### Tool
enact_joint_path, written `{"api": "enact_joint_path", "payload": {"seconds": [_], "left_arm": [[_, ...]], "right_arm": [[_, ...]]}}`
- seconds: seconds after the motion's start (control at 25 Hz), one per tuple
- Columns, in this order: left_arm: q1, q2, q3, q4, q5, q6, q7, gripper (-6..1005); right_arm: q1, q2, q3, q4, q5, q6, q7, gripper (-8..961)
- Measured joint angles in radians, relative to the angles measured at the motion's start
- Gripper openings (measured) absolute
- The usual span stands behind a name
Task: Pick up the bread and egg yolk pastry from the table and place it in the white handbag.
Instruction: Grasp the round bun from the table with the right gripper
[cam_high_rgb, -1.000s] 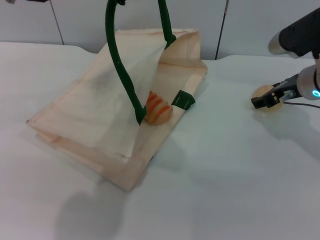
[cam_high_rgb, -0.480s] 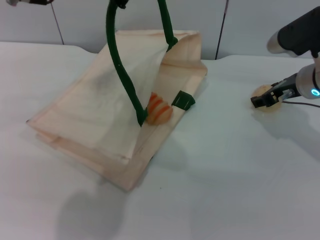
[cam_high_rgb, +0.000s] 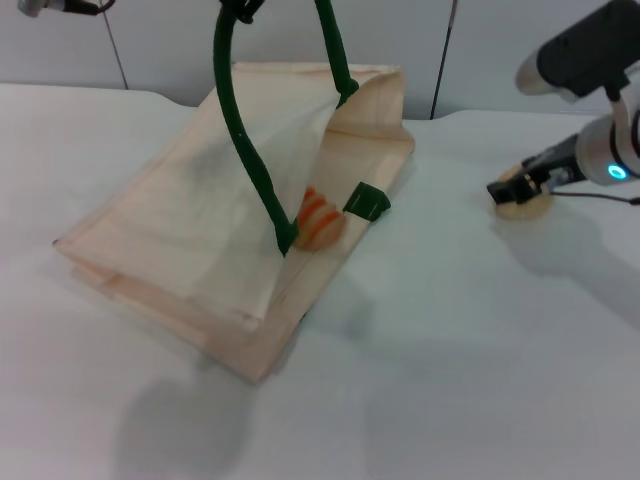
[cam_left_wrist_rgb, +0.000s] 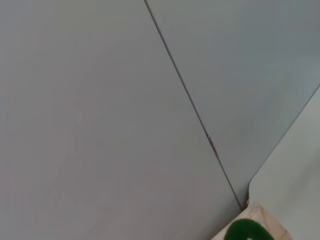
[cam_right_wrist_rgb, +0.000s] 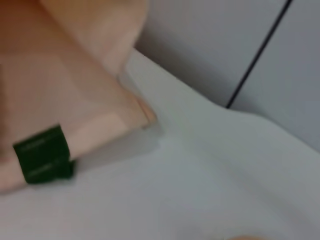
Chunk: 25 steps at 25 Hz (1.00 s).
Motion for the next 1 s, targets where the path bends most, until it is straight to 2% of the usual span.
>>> {"api": "enact_joint_path", "payload": {"seconds": [0.04, 0.12, 0.36, 0.56, 1.0], "left_arm": [[0.000, 0.000, 0.000, -0.001, 0.000, 0.000, 0.000, 127], [0.000, 0.000, 0.000, -0.001, 0.000, 0.001, 0.001, 127], [0.000, 0.000, 0.000, -0.005, 0.000, 0.008, 0.001, 128], [0.000, 0.000, 0.000, -0.007, 0.000, 0.010, 0.001, 129], [0.001, 0.000, 0.000, -0.007, 0.001, 0.012, 0.003, 131]], "right_arm": [[-0.003, 0.001, 0.000, -0.018, 0.003, 0.008, 0.000, 661], [-0.012, 0.002, 0.000, -0.057, 0.008, 0.028, 0.000, 548], [-0.016, 0.005, -0.040, -0.131, 0.033, 0.061, 0.004, 337], [-0.037, 0.001, -0.102, -0.211, 0.107, 0.084, 0.004, 231], [-0.051, -0.003, -0.098, -0.208, 0.093, 0.081, 0.006, 7]]}}
